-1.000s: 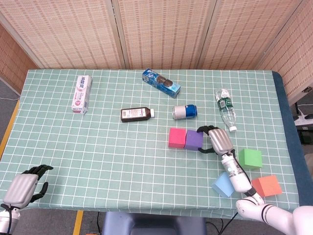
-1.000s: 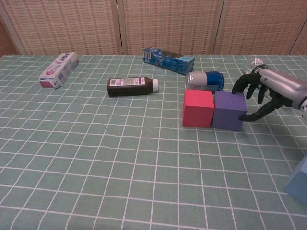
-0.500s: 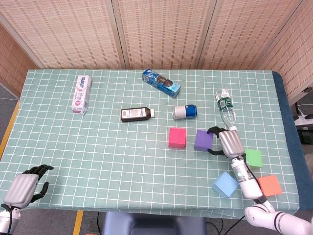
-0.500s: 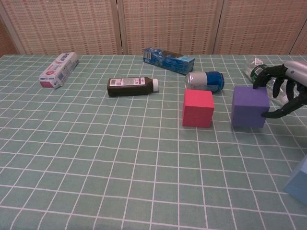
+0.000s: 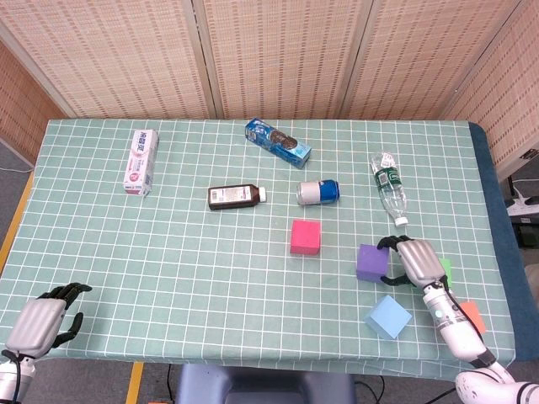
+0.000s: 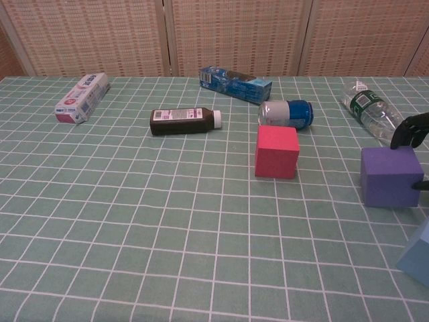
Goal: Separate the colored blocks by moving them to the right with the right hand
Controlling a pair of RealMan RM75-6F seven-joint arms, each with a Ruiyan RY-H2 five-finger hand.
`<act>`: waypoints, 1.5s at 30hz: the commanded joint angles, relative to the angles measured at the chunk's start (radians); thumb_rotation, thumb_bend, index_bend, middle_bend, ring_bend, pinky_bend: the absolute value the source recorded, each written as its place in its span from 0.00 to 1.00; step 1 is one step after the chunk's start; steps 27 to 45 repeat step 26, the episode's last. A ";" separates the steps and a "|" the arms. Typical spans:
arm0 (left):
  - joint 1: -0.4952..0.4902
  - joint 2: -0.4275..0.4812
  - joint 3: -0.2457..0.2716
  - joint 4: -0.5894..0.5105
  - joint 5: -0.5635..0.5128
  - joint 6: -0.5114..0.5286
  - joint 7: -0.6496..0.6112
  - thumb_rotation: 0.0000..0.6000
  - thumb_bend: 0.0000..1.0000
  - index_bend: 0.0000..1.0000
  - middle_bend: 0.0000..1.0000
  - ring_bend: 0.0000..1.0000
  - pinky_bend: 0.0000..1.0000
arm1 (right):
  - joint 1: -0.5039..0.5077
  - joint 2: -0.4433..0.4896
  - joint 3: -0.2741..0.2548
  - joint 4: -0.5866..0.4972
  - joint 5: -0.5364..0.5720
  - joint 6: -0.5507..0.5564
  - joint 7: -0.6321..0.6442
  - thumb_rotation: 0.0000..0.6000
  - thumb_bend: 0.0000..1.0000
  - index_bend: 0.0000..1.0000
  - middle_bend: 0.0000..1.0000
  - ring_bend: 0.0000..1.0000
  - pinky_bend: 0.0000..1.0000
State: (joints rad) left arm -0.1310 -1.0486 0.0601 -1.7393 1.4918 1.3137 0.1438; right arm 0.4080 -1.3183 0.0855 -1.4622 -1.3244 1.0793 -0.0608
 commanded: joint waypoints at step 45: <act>-0.005 -0.005 -0.004 0.007 -0.003 -0.005 0.002 1.00 0.53 0.27 0.26 0.28 0.44 | -0.310 0.078 -0.040 -0.076 -0.080 0.475 -0.158 1.00 0.06 0.00 0.00 0.00 0.08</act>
